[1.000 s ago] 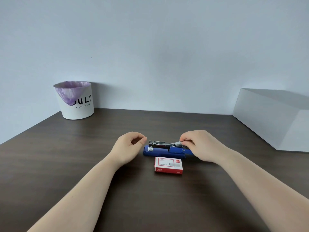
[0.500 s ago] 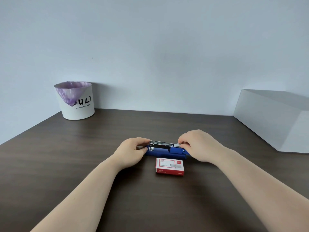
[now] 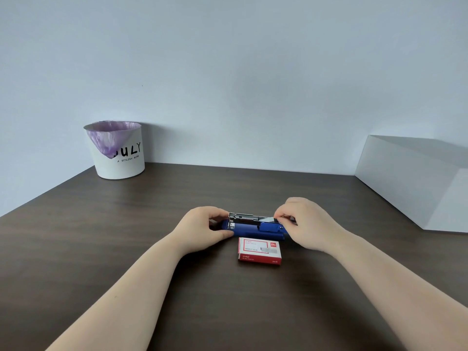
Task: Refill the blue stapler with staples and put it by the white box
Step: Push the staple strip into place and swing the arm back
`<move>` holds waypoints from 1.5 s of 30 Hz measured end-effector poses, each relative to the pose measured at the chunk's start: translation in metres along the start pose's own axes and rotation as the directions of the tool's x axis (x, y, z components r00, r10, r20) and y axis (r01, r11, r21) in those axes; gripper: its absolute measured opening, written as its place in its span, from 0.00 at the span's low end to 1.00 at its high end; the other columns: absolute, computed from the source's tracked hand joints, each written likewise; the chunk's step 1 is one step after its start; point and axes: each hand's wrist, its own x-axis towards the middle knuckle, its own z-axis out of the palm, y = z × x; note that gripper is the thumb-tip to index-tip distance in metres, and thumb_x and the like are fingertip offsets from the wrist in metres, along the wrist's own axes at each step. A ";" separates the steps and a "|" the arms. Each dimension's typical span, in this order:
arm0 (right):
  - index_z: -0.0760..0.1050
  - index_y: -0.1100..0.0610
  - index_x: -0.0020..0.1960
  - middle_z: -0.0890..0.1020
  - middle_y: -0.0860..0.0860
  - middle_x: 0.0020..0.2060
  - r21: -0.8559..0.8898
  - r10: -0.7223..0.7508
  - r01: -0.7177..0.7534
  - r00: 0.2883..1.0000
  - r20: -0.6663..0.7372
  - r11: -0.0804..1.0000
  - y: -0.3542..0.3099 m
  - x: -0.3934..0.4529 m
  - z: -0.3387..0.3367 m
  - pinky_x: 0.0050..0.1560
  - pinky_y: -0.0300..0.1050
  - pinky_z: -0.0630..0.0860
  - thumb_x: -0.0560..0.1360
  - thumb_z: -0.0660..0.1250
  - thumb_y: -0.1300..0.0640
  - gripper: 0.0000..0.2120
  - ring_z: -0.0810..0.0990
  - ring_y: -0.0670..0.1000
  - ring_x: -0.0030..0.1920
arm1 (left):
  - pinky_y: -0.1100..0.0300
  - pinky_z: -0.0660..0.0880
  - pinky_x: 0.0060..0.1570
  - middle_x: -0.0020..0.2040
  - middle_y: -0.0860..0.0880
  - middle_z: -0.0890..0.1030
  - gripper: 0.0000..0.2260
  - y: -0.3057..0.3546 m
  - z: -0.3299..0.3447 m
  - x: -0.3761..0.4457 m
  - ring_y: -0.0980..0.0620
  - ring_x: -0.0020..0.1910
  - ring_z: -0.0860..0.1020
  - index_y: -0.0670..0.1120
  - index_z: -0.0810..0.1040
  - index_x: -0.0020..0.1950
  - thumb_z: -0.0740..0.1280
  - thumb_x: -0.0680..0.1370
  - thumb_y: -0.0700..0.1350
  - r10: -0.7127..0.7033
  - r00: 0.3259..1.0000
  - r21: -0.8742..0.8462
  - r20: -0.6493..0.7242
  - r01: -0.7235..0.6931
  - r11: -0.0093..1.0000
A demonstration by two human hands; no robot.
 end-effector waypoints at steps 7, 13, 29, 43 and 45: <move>0.79 0.57 0.47 0.75 0.48 0.41 -0.045 -0.022 0.024 0.999 0.033 0.999 -0.008 0.002 0.002 0.48 0.43 0.72 0.77 0.58 0.62 0.11 0.71 0.49 0.47 | 0.59 0.75 0.59 0.53 0.55 0.83 0.16 0.001 0.000 -0.001 0.54 0.52 0.80 0.51 0.81 0.57 0.73 0.70 0.48 0.001 1.000 -0.001 0.000 -0.001 1.000; 0.79 0.56 0.54 0.74 0.49 0.44 -0.059 -0.048 0.055 0.993 0.107 0.997 -0.019 0.009 0.004 0.51 0.44 0.72 0.78 0.56 0.62 0.13 0.72 0.50 0.51 | 0.62 0.74 0.57 0.51 0.56 0.82 0.15 0.002 -0.001 -0.002 0.55 0.52 0.80 0.52 0.81 0.57 0.73 0.71 0.47 0.008 1.000 -0.010 0.000 -0.008 1.000; 0.72 0.50 0.59 0.71 0.46 0.43 0.005 -0.070 0.070 0.993 0.090 0.998 -0.029 0.016 0.006 0.49 0.44 0.67 0.76 0.58 0.60 0.14 0.67 0.48 0.50 | 0.55 0.76 0.59 0.53 0.53 0.84 0.15 0.000 0.000 -0.001 0.53 0.51 0.81 0.51 0.81 0.56 0.73 0.70 0.47 0.017 1.000 -0.014 0.003 -0.017 1.000; 0.71 0.47 0.52 0.77 0.47 0.49 -0.221 0.325 -0.264 0.890 0.320 0.939 0.041 -0.012 -0.033 0.51 0.49 0.69 0.73 0.65 0.42 0.12 0.73 0.51 0.50 | 0.60 0.74 0.58 0.54 0.54 0.82 0.13 0.003 0.000 -0.002 0.53 0.54 0.80 0.51 0.81 0.56 0.72 0.71 0.47 0.011 1.000 0.017 0.018 -0.011 1.000; 0.71 0.49 0.48 0.77 0.47 0.46 -0.153 0.268 -0.233 0.924 0.272 0.960 0.040 -0.008 -0.040 0.45 0.46 0.71 0.72 0.67 0.46 0.10 0.75 0.51 0.46 | 0.59 0.74 0.58 0.54 0.54 0.82 0.13 0.002 0.000 -0.002 0.53 0.53 0.79 0.52 0.81 0.55 0.73 0.71 0.47 0.012 1.000 0.024 0.014 -0.012 1.000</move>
